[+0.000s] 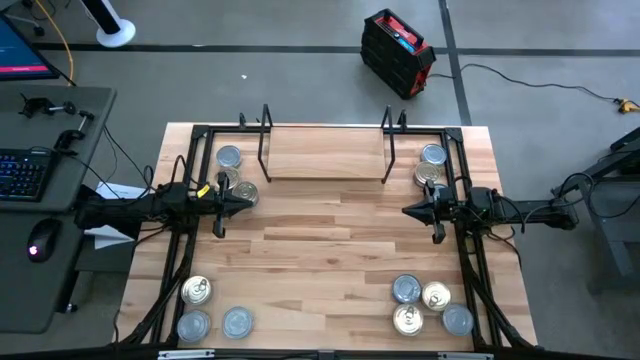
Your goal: Stack canned seafood by type on shelf
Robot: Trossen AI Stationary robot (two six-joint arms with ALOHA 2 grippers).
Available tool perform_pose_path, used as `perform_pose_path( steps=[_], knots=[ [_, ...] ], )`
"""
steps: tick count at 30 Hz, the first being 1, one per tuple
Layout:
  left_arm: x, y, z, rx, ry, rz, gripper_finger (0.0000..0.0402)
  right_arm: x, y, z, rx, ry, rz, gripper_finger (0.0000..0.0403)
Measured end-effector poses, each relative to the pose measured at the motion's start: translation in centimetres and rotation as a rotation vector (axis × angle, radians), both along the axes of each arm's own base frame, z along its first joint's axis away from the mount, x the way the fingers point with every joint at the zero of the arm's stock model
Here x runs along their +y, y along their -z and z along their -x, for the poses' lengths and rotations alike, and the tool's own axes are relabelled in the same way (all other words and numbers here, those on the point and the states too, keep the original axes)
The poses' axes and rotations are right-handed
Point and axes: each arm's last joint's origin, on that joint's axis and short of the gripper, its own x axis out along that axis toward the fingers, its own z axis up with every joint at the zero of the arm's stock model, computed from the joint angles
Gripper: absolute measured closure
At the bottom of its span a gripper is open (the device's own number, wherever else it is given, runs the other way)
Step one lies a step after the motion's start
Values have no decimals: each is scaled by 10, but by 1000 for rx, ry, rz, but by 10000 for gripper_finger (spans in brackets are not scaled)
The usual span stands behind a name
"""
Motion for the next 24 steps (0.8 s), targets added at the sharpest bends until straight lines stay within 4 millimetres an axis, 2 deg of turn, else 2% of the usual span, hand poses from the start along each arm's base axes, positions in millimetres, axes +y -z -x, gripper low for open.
perform_pose_path(
  steps=[13,15,19,22,24],
  knots=[
    [0,0,0,0,0,0,401,0,-4,0,-37,4,-20,402],
    [0,0,0,0,0,0,401,-1,-17,1,-175,32,-122,402],
    [0,0,0,0,0,0,401,-8,-53,16,-620,140,-509,402],
    [0,0,0,0,0,0,401,-9,-73,24,-796,110,-515,402],
    [0,0,0,0,0,0,401,-5,-96,20,-767,-9,-452,402]
  ],
)
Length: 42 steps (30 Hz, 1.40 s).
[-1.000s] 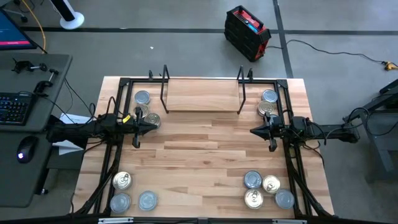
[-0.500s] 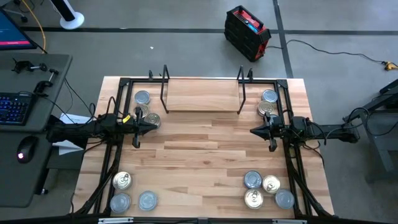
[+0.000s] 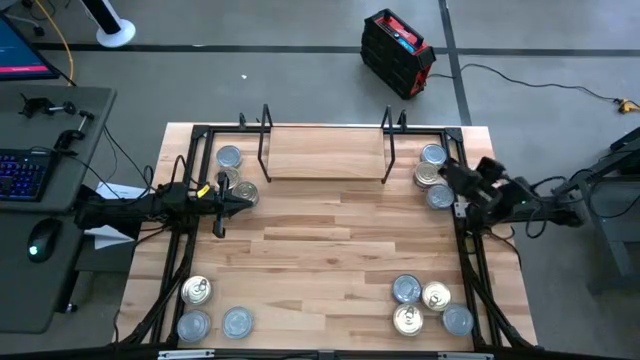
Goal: Stack canned seafood by type on shelf
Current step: Put the blue tuna can on the shelf
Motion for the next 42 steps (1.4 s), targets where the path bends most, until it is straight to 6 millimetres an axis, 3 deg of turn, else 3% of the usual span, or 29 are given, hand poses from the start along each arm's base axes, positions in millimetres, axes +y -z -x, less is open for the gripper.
perform_pose_path(
  steps=[3,6,11,14,17,21,26,29,35,38,42],
  knots=[
    [0,0,0,0,0,0,401,9,-28,-31,267,-155,90,402],
    [0,0,0,0,0,0,401,23,-34,-76,707,-354,120,402],
    [0,0,0,0,0,0,401,63,-3,-122,1405,-673,-16,402],
    [0,0,0,0,0,0,401,94,13,-132,1687,-780,-149,402],
    [0,0,0,-1,0,0,401,119,31,-133,1917,-771,-298,402],
    [0,-3,0,-33,-3,-1,401,140,46,-137,2047,-715,-440,402],
    [0,-5,0,-55,-2,7,401,150,66,-141,2147,-637,-529,402],
    [0,-9,0,-101,10,176,401,151,75,-143,2191,-582,-533,402],
    [0,-18,2,-239,47,689,401,150,90,-145,2242,-466,-508,402],
    [0,-25,1,-244,55,730,401,150,99,-146,2278,-419,-463,402],
    [-2,-46,-2,-226,66,657,401,145,107,-156,2270,-454,-399,402]
  ],
)
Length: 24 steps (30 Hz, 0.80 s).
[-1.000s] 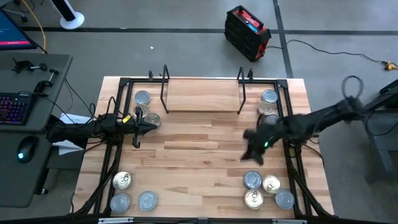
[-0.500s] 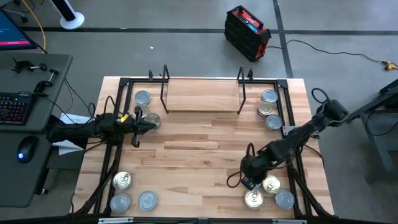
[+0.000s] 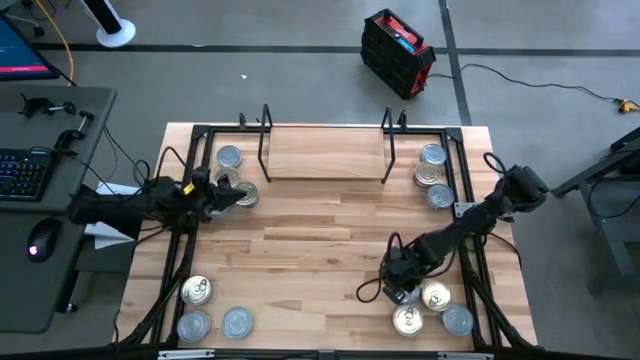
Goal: Stack canned seafood by type on shelf
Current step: Put the blue tuna can on the shelf
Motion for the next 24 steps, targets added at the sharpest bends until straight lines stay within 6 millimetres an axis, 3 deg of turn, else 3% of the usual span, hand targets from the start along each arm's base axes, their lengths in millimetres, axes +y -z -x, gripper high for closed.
perform_pose_path(
  steps=[8,13,18,21,24],
  knots=[
    [-8,-36,-38,171,42,-162,401,-35,1,-42,-347,-36,156,403],
    [-17,-41,-80,323,81,-294,401,-69,-1,-65,-511,-42,301,403],
    [-25,-39,-121,413,110,-345,401,-96,-14,-87,-729,-61,341,403],
    [-25,-40,-141,435,105,-357,401,-102,-32,-89,-843,-85,315,403],
    [-25,-36,-154,473,103,-370,401,-103,-47,-77,-838,-101,307,403]
  ],
)
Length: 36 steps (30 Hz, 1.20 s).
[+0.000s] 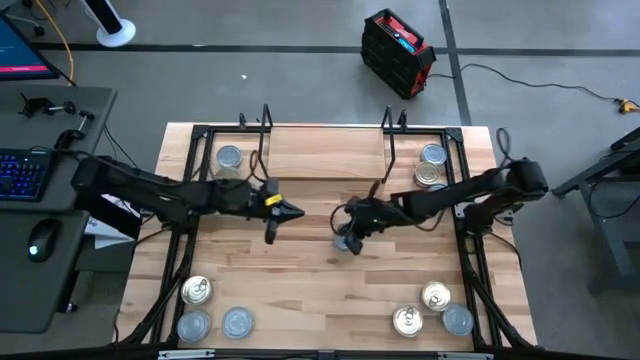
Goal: Stack canned seafood by type on shelf
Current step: Put the blue tuna can on the shelf
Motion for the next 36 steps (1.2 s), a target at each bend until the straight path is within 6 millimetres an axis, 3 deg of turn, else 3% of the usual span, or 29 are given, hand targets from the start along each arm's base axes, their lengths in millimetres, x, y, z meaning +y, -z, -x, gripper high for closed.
perform_pose_path(
  steps=[3,8,12,17,22,26,36],
  knots=[
    [-2,11,-14,54,22,-76,401,6,-7,21,109,-15,16,403],
    [-6,56,-50,235,78,-199,401,16,1,47,348,15,53,403],
    [-11,73,-83,282,131,-306,401,20,17,46,426,43,40,403],
    [-13,85,-109,324,162,-359,401,20,44,34,489,79,44,403],
    [-14,105,-116,381,183,-383,401,20,66,26,524,99,55,403],
    [-14,117,-117,420,186,-375,401,22,69,18,472,124,48,403],
    [-14,124,-115,469,161,-322,401,24,44,-3,346,100,190,403]
  ],
)
